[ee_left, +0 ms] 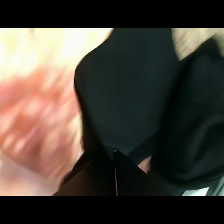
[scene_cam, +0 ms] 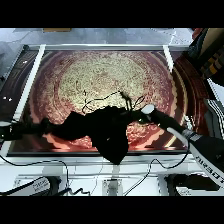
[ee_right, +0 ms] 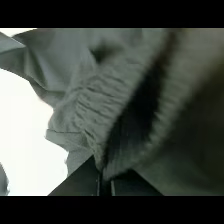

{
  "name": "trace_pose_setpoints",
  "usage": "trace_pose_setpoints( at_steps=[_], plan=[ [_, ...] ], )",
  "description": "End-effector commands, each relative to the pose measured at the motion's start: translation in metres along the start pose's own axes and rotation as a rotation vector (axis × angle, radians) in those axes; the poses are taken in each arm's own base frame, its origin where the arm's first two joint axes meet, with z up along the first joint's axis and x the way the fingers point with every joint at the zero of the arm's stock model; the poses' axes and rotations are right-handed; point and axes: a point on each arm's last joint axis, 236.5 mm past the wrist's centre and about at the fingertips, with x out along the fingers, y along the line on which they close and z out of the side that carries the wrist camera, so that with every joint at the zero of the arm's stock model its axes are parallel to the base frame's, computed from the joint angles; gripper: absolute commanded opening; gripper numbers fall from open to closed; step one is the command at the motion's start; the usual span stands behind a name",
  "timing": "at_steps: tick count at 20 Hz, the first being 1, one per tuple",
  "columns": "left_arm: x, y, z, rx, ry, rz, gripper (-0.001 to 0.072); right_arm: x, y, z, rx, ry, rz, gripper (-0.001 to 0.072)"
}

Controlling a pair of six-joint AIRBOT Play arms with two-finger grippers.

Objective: Fold the clothes and pants, and hang the long-sleeved shirts on hangers.

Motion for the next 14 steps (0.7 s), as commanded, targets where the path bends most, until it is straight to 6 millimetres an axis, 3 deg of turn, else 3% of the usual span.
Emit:
trace_pose_setpoints(
  at_steps=[1,4,7,10,14],
  plan=[
    [-0.043,-0.070,0.093,0.123,-0.284,-0.136,0.0006,-0.073,-0.027,0.097,-0.046,-0.203,-0.130,0.0018],
    [-0.107,-0.142,0.156,0.273,-0.497,-0.202,0.0006,-0.183,-0.053,0.183,0.020,-0.464,-0.213,0.0018],
    [-0.168,-0.204,0.189,0.415,-0.666,-0.231,0.0006,-0.284,-0.064,0.224,0.066,-0.633,-0.254,0.0017],
    [-0.205,-0.240,0.199,0.507,-0.762,-0.232,0.0006,-0.362,-0.067,0.232,0.088,-0.710,-0.297,0.0017],
    [-0.224,-0.248,0.197,0.534,-0.806,-0.215,0.0006,-0.423,-0.090,0.203,0.105,-0.653,-0.451,0.0018]
  ],
)
